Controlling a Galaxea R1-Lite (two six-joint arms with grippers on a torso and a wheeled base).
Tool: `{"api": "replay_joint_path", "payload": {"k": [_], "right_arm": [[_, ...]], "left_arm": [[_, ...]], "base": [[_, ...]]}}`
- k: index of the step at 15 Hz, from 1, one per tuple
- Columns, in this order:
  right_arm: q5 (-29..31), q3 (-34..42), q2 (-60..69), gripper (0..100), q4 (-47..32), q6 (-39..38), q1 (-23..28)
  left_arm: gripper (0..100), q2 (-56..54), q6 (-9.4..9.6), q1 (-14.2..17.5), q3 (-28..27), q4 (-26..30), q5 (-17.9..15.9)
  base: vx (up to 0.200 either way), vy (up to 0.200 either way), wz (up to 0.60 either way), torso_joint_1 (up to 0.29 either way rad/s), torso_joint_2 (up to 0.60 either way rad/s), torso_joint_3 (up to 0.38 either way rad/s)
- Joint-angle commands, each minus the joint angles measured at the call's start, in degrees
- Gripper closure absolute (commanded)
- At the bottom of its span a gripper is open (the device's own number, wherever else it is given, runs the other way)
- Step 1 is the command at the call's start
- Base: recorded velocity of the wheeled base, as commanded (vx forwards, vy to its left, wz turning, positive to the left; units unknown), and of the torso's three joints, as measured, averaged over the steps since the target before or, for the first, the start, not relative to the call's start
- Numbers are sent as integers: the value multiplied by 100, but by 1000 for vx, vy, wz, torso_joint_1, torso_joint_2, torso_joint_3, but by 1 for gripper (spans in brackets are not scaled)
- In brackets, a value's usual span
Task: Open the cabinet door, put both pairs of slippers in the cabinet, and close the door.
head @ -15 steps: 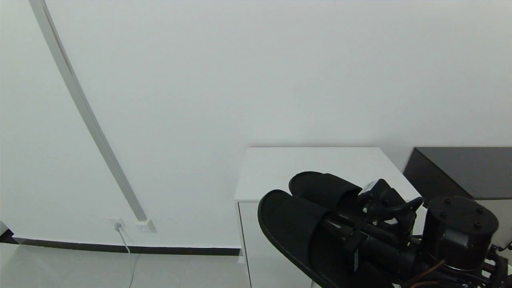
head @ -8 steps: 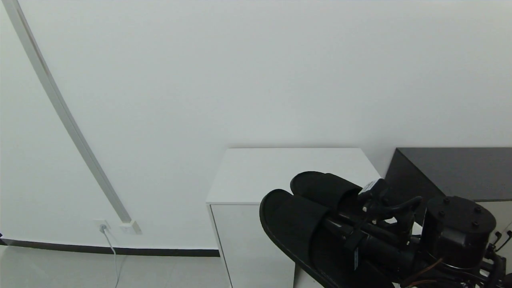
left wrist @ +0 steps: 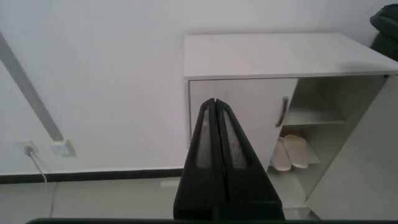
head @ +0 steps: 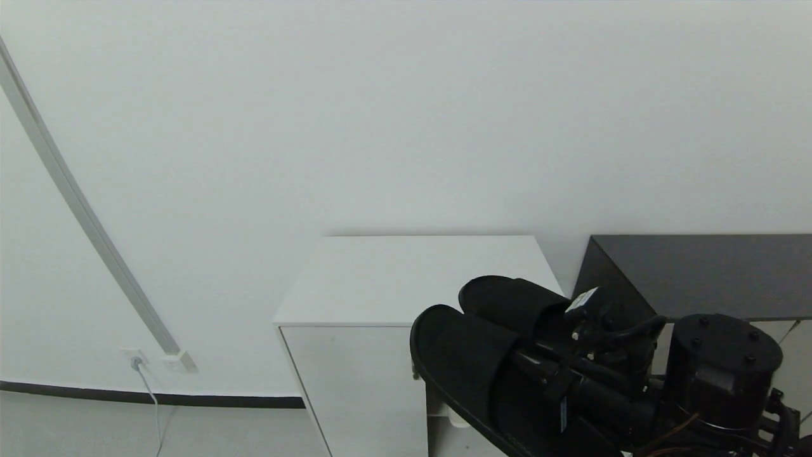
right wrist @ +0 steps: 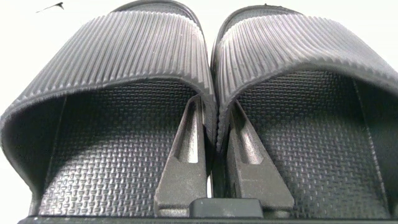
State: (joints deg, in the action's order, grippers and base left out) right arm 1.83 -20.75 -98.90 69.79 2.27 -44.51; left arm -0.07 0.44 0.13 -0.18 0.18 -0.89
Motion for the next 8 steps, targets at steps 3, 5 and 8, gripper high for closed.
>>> {"api": "replay_joint_path", "payload": {"k": [3,5,8], "right_arm": [[2,18,-15,100,26,-7,4],[-7,53,-24,100,26,2,4],[-7,53,-24,100,26,2,4]], "left_arm": [[100,7,0,4,1,-1,1],[100,7,0,4,1,-1,1],[100,7,0,4,1,-1,1]], "base": [[0,0,0,0,0,0],[0,0,0,0,0,0],[0,0,0,0,0,0]]}}
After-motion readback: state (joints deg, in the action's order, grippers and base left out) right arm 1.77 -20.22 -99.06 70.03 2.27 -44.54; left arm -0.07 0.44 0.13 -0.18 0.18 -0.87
